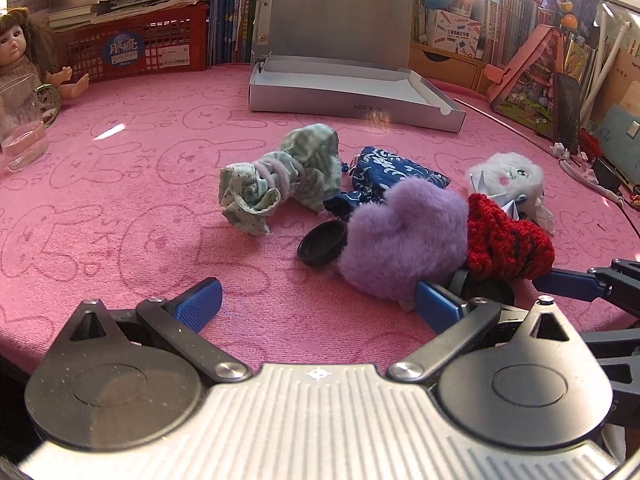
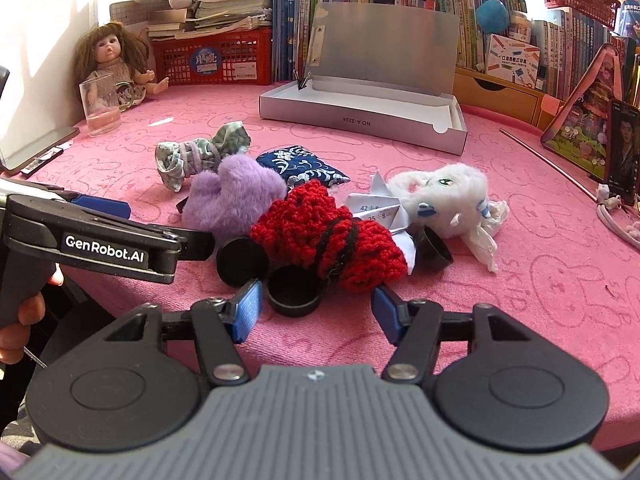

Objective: Organize objects
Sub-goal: 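Move both grippers toward the black lens caps beside the red knitted item, then grasp a black lens cap with the right gripper while the left grasps another cap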

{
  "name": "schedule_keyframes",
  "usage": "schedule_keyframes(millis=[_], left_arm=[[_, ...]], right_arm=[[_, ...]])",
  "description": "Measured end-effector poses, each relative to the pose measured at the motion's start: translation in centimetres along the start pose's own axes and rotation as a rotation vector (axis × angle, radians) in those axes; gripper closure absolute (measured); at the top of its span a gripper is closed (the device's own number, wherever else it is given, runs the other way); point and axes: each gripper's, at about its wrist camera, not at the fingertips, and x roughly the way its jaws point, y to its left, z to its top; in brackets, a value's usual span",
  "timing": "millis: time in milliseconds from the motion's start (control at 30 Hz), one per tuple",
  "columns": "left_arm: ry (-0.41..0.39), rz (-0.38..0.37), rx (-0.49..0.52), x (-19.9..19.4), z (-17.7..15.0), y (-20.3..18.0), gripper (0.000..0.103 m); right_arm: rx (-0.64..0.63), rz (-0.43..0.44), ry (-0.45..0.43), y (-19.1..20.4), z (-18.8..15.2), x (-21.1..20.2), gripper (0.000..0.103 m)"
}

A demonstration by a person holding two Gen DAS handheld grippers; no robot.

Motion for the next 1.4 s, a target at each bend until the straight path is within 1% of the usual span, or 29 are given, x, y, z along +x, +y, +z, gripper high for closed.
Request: schedule_keyframes(millis=[33,100,167,267,400,433,467,533,600,667,800,900,1033,1167,1267,1400], left_arm=[[-0.005,-0.002,0.001,-0.1,0.0,0.1,0.0],[-0.016,-0.004,0.006,-0.4,0.1,0.0,0.0],[-0.025,-0.016,0.015,-0.8,0.0,-0.1,0.0],[-0.031,-0.046,0.038,-1.2,-0.2,-0.7,0.001],[-0.034,-0.082,0.071,-1.7,-0.8,-1.7,0.005],[-0.04,-0.09,0.066,-1.8,-0.9,-1.8,0.008],[-0.04,-0.103,0.06,-1.9,-1.0,-2.0,0.013],[-0.034,-0.127,0.051,-2.1,-1.0,-2.1,0.019],[-0.035,-0.146,0.053,-2.2,-1.0,-2.4,0.032],[-0.031,-0.159,0.072,-2.3,-1.0,-2.7,0.039],[-0.023,-0.173,0.105,-2.2,-1.2,-3.4,0.047],[-0.032,-0.208,0.129,-2.4,-1.3,-4.0,0.055],[-0.051,-0.222,0.19,-2.5,-1.6,-5.4,0.056],[-0.067,-0.232,0.223,-2.1,-1.5,-6.7,0.056],[-0.078,-0.223,0.264,-1.5,-1.4,-7.7,0.056],[-0.084,-0.221,0.297,-0.5,-1.5,-8.6,0.056]], right_arm=[[0.006,0.007,0.004,-0.1,0.0,0.0,0.05],[0.028,0.028,0.011,-0.3,0.1,-0.1,0.054],[0.018,0.035,0.015,-0.2,0.0,-0.1,0.057],[0.007,0.039,0.02,0.1,-0.1,0.0,0.057],[-0.004,0.04,0.021,0.4,0.1,0.6,0.057],[-0.009,0.043,0.02,0.5,0.1,0.7,0.062],[-0.015,0.044,0.019,0.5,0.1,0.7,0.066],[-0.012,0.046,0.014,0.5,0.1,0.5,0.066],[-0.001,0.046,0.015,0.1,0.0,0.3,0.066],[0.011,0.032,0.014,-0.3,0.0,0.1,0.066],[0.045,0.0,0.012,-1.6,-0.1,-0.4,0.066],[0.063,-0.037,0.015,-2.7,-0.4,-0.7,0.066],[0.086,-0.072,0.012,-3.6,-0.5,-0.8,0.066],[0.105,-0.112,0.005,-4.3,-0.5,-1.0,0.066],[0.126,-0.147,0.004,-5.2,-0.6,-1.2,0.066],[0.153,-0.167,0.004,-6.0,-0.7,-1.4,0.066]])
